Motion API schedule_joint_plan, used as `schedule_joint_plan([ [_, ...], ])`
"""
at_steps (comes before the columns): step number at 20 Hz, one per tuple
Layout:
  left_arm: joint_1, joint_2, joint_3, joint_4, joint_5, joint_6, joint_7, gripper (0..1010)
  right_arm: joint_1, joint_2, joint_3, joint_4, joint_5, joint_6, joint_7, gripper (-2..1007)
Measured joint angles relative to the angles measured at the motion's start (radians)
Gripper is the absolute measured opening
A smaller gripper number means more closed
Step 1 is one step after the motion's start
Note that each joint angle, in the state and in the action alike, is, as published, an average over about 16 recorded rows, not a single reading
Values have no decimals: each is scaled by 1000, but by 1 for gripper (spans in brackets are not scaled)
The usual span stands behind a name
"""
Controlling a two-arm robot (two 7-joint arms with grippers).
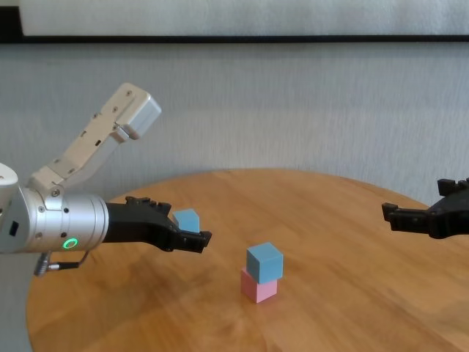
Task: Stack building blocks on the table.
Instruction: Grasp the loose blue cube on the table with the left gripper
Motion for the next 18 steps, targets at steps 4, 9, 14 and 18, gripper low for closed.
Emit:
schedule_joint_plan([
  [4, -4, -6, 1, 8, 9, 6, 12, 1000, 0, 0, 0, 0, 0, 0, 0, 1001],
  [9, -12, -15, -2, 22, 20, 9, 29, 1000, 0, 0, 0, 0, 0, 0, 0, 1001],
  [14, -22, -28, -6, 45, 33, 10, 45, 1000, 0, 0, 0, 0, 0, 0, 0, 1000],
  [18, -32, -41, -10, 69, 42, 4, 53, 1000, 0, 0, 0, 0, 0, 0, 0, 1000],
])
